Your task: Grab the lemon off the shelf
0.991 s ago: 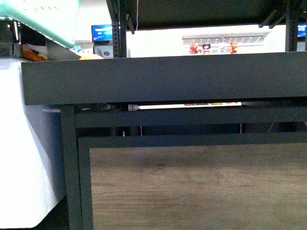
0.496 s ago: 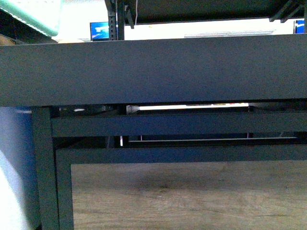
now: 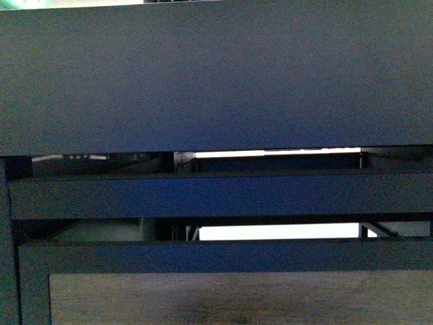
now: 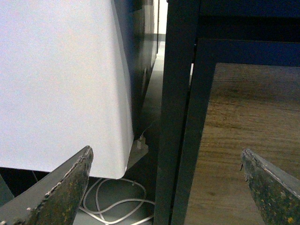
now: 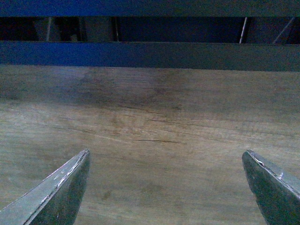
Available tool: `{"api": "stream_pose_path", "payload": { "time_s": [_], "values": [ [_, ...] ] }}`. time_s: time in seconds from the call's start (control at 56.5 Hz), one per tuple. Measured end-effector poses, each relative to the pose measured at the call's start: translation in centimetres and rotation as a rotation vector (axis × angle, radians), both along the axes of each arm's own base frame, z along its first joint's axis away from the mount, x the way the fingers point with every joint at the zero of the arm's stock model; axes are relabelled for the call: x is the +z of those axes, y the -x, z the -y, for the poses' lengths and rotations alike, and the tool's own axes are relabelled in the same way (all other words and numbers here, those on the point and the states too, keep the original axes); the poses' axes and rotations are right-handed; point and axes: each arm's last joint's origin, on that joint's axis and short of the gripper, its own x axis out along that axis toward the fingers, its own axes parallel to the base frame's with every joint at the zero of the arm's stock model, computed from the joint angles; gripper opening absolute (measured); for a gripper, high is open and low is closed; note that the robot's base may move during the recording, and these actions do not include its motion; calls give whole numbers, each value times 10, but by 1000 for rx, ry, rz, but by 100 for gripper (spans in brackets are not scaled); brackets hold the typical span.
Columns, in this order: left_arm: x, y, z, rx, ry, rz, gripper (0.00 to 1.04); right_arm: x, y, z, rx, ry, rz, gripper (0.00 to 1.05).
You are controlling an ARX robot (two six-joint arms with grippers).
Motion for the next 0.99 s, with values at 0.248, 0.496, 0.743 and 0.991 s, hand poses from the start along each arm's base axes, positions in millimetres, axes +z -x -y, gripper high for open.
{"api": "stream_pose_path", "payload": {
  "time_s": [0.248,0.496,0.743,0.991],
  "values": [
    [0,0,0,0,0,0,97,0,0,0,0,0,1,97],
    [0,0,0,0,0,0,97,0,0,0,-1,0,1,97],
    [0,0,0,0,0,0,97,0,0,0,0,0,1,97],
    [0,0,0,0,0,0,97,0,0,0,0,0,1,97]
  ]
}}
